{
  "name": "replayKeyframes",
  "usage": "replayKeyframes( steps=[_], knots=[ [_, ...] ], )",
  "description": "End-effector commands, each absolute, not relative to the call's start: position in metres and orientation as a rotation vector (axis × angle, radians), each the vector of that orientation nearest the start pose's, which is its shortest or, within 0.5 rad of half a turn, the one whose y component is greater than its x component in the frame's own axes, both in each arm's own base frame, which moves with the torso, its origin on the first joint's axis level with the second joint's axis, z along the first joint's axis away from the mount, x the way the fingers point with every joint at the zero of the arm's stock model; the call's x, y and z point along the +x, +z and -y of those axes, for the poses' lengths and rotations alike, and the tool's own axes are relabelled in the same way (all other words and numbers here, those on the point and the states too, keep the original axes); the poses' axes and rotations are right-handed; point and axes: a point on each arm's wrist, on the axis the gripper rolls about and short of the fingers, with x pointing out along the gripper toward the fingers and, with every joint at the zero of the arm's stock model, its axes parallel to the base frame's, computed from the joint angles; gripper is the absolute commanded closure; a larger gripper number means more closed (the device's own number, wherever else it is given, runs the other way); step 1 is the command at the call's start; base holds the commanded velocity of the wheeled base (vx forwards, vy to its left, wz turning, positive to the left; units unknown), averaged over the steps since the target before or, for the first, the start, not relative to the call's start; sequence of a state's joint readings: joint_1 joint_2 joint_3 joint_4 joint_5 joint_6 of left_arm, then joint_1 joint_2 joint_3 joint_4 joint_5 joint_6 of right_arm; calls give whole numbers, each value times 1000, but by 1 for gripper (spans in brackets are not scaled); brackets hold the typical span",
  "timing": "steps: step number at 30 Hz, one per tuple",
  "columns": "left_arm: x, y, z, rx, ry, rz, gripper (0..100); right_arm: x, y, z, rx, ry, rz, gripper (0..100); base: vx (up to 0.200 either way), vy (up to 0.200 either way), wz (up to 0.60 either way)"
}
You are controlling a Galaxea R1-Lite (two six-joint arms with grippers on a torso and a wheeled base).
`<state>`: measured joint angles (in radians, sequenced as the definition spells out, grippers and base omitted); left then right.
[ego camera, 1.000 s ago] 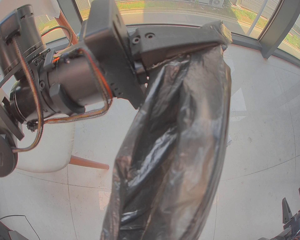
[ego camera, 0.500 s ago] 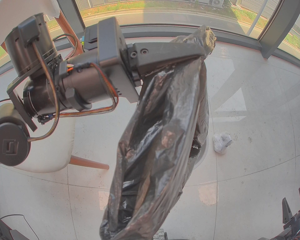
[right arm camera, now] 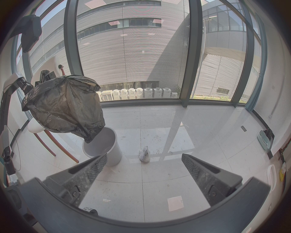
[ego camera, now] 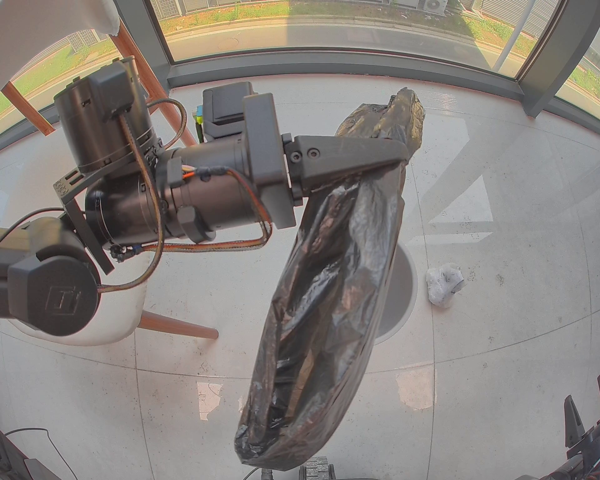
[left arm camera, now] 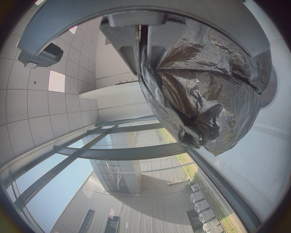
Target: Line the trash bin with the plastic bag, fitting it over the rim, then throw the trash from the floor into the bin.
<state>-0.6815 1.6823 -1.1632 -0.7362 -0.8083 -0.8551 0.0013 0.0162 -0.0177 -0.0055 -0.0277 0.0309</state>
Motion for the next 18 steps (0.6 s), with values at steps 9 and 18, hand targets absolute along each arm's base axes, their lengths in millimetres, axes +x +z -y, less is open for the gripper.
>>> replayKeyframes(
  steps=[9, 18],
  knots=[
    [229, 261, 210, -663, -1442, -524, 100, -23, 76, 1, 31, -26, 7, 0, 0, 0, 0],
    [246, 246, 222, -642, -1461, -437, 100, -23, 76, 1, 31, -26, 7, 0, 0, 0, 0]
  ],
)
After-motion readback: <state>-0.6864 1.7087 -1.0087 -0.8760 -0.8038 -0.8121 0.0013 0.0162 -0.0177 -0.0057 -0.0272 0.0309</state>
